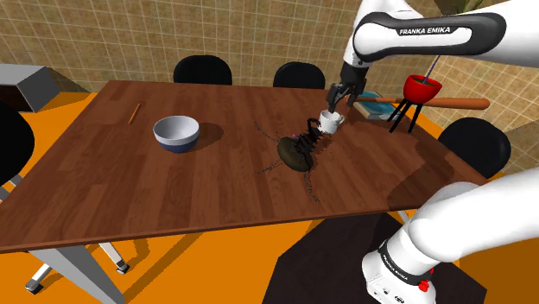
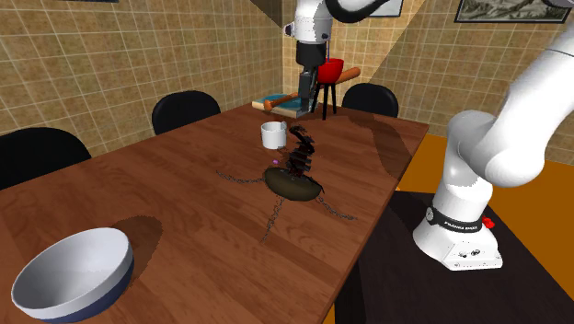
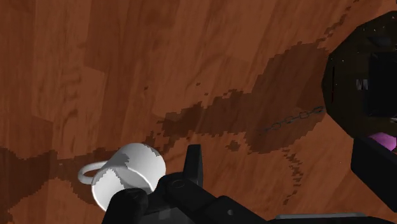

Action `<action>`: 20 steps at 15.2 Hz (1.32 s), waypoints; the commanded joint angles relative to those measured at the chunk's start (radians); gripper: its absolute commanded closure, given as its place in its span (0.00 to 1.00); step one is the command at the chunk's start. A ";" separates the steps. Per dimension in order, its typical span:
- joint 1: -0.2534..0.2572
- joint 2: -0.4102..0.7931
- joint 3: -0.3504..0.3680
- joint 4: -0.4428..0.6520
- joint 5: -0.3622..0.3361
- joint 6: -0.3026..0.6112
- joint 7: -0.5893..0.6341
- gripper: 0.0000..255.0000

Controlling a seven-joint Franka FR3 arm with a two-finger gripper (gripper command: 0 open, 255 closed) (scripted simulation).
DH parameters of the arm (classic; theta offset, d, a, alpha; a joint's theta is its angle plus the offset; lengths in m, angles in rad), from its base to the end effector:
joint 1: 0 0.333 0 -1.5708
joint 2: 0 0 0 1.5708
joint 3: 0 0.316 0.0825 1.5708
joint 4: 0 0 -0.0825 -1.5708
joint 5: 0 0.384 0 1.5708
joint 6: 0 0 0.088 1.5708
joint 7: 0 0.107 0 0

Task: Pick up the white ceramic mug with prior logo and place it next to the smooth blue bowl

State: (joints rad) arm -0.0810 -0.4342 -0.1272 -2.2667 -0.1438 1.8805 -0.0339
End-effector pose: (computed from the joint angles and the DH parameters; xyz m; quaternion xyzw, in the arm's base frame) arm 0.4156 -0.1045 0.5306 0.9970 -0.0614 0.0179 0.0446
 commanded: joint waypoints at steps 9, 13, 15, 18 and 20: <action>-0.037 0.366 -0.116 0.186 0.054 0.157 -0.163 0.00; -0.061 0.519 -0.142 0.295 0.103 0.187 -0.233 0.00; -0.078 0.598 -0.150 0.357 0.130 0.195 -0.267 0.00; -0.109 0.718 -0.154 0.462 0.171 0.196 -0.314 0.00; -0.120 0.758 -0.152 0.487 0.184 0.206 -0.327 0.00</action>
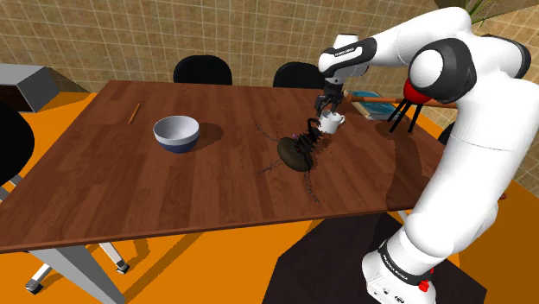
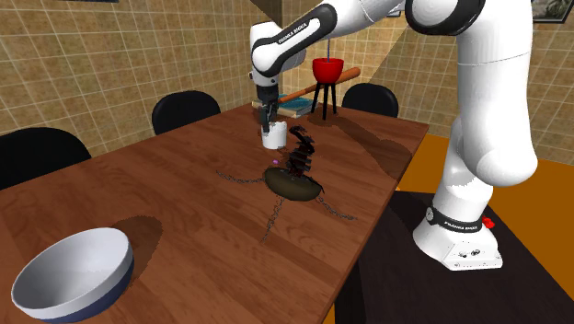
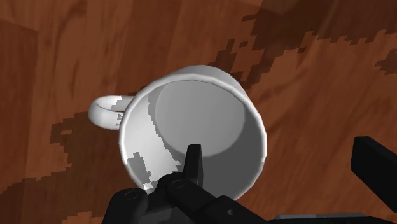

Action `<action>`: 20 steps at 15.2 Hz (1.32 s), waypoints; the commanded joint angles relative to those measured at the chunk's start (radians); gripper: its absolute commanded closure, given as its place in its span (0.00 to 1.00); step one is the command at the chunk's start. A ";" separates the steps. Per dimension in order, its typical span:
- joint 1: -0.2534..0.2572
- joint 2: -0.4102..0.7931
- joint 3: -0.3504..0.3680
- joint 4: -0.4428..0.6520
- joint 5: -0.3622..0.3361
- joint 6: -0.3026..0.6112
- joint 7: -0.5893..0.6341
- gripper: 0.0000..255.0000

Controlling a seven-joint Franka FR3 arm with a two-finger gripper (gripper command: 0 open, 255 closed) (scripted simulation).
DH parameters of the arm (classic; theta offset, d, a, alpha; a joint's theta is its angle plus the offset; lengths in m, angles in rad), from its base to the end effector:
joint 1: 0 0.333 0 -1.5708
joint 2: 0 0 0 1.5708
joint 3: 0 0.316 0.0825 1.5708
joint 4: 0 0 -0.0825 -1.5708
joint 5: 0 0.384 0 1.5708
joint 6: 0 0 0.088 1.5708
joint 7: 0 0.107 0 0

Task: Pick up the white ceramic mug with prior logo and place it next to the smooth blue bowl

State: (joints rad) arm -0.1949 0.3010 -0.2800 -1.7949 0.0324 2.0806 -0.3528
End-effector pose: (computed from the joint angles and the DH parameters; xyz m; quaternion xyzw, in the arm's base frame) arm 0.5681 -0.2767 0.3876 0.9976 -0.0630 -0.0123 0.0240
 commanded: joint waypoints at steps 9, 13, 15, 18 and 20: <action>-0.012 0.060 0.005 -0.024 0.020 0.081 -0.016 0.00; -0.012 0.060 0.005 -0.024 0.020 0.081 -0.016 0.00; -0.012 0.060 0.005 -0.024 0.020 0.081 -0.016 0.00; -0.012 0.060 0.005 -0.024 0.020 0.081 -0.016 1.00; -0.012 0.060 0.005 -0.024 0.020 0.081 -0.016 1.00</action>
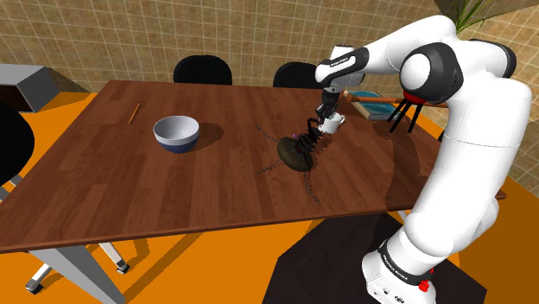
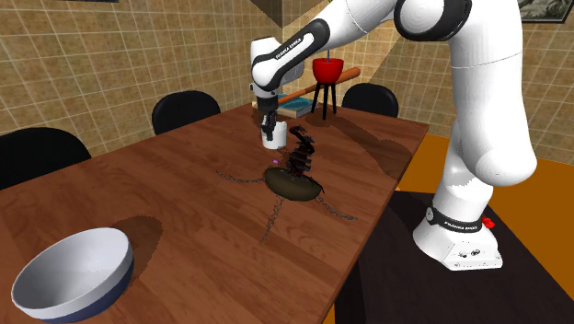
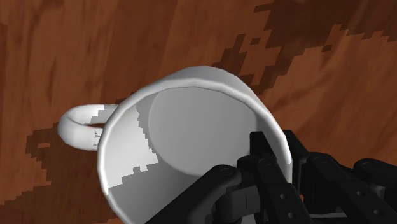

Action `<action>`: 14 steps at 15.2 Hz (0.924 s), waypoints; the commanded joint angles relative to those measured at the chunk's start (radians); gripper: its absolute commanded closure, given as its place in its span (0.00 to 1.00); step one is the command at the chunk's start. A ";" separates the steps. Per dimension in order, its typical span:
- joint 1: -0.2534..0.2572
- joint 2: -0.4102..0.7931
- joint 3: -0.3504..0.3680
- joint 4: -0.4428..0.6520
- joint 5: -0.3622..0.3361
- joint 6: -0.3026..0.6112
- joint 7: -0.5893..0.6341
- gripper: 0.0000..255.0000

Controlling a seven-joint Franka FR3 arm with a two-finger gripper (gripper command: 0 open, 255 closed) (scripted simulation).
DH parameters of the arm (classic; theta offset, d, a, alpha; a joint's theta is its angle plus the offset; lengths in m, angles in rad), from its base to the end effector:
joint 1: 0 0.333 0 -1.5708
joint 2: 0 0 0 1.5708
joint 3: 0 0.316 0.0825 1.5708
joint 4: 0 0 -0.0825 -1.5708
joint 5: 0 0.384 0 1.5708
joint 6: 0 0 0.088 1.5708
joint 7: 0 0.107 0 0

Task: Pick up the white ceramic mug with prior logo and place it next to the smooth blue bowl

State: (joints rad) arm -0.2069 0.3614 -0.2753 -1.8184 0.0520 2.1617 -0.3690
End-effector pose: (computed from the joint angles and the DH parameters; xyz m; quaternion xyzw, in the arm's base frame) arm 0.5708 -0.2827 0.3466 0.9977 -0.0627 -0.0127 0.0234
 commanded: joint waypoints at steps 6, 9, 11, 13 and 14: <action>0.001 -0.006 -0.001 0.005 -0.002 -0.011 0.001 1.00; 0.002 -0.024 -0.003 0.022 -0.008 -0.045 0.003 1.00; 0.003 -0.035 -0.005 0.035 -0.011 -0.068 0.004 1.00; 0.004 -0.045 -0.006 0.048 -0.014 -0.092 0.006 1.00; 0.005 -0.050 -0.007 0.055 -0.016 -0.104 0.006 1.00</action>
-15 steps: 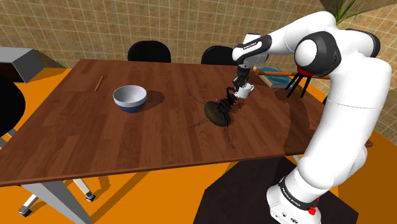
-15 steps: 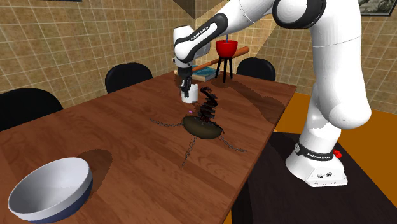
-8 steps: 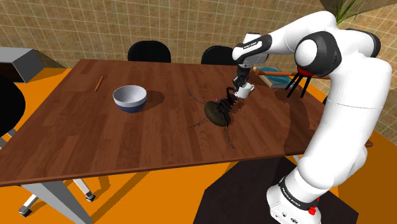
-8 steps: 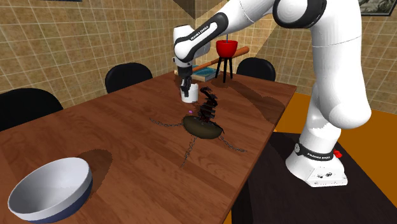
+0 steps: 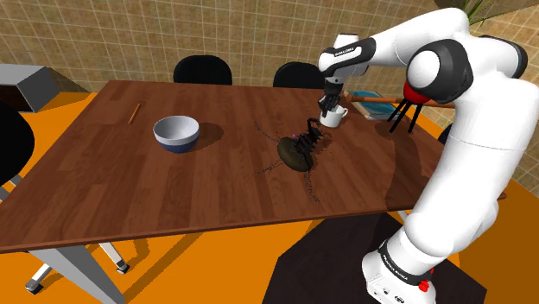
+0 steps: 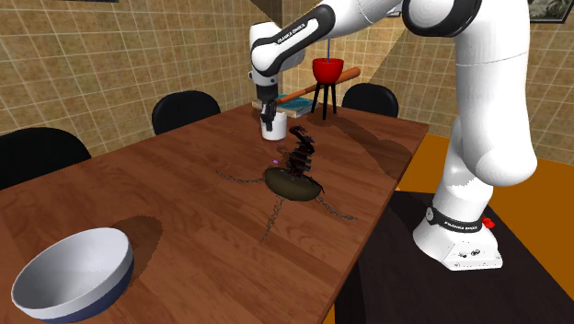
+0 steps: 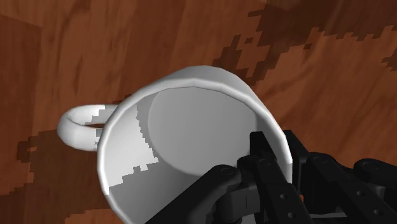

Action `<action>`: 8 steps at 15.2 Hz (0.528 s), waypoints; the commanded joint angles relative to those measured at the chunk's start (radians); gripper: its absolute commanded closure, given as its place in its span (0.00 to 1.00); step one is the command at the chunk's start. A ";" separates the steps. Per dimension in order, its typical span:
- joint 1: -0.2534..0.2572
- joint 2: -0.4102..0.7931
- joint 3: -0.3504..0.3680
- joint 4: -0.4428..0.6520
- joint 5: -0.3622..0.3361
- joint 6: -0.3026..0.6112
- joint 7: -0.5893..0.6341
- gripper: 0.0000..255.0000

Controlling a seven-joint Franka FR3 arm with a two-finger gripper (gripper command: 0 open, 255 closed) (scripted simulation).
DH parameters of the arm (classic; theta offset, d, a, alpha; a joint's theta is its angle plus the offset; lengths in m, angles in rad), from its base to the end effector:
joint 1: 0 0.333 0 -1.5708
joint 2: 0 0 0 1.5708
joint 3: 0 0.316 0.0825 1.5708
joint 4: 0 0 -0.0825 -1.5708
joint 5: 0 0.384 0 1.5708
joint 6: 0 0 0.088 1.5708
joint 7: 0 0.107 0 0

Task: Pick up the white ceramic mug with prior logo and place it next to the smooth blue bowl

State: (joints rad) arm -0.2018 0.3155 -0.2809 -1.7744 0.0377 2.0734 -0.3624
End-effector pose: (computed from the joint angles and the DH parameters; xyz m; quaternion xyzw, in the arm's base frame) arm 0.5706 -0.2820 0.3875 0.9977 -0.0627 -0.0126 0.0235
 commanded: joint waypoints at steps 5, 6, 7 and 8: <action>0.001 -0.026 -0.003 0.050 -0.008 -0.075 0.002 1.00; 0.001 -0.030 -0.004 0.058 -0.009 -0.087 0.002 1.00; 0.001 -0.033 -0.004 0.067 -0.010 -0.100 0.002 1.00; 0.002 -0.037 -0.005 0.076 -0.011 -0.112 0.002 1.00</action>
State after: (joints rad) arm -0.2006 0.2833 -0.2852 -1.7057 0.0278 1.9739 -0.3606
